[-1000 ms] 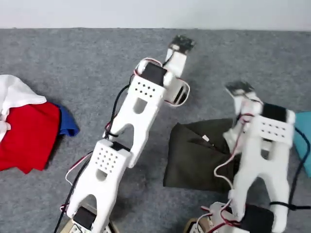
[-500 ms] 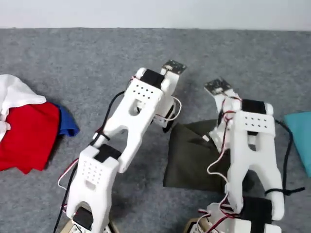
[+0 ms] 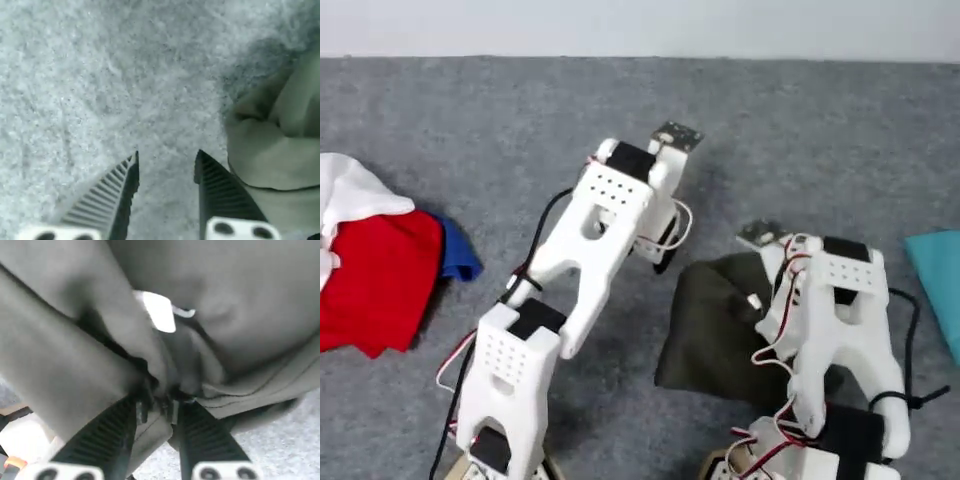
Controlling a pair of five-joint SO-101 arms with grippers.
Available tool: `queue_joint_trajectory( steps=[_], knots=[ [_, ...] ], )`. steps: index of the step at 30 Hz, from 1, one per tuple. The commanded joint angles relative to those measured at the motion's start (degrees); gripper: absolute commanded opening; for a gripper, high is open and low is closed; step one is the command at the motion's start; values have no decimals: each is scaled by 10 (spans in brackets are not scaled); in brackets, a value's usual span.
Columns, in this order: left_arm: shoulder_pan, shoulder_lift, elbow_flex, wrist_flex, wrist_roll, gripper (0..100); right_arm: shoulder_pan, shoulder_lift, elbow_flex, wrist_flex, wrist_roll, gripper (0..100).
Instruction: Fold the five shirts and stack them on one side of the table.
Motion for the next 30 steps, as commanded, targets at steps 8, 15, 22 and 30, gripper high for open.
queue_joint_trajectory(
  steps=[8,15,22,30],
  knots=[
    [1,-39,76,11,5,176,-30,-136,-94,67,6,145],
    [0,-39,77,11,5,176,-108,-157,-92,22,-20,298],
    [-2,-39,78,12,5,176,-115,-109,-81,-15,-50,184],
    [-2,-40,104,12,4,146,-114,-73,-27,-67,-47,169]
  ],
)
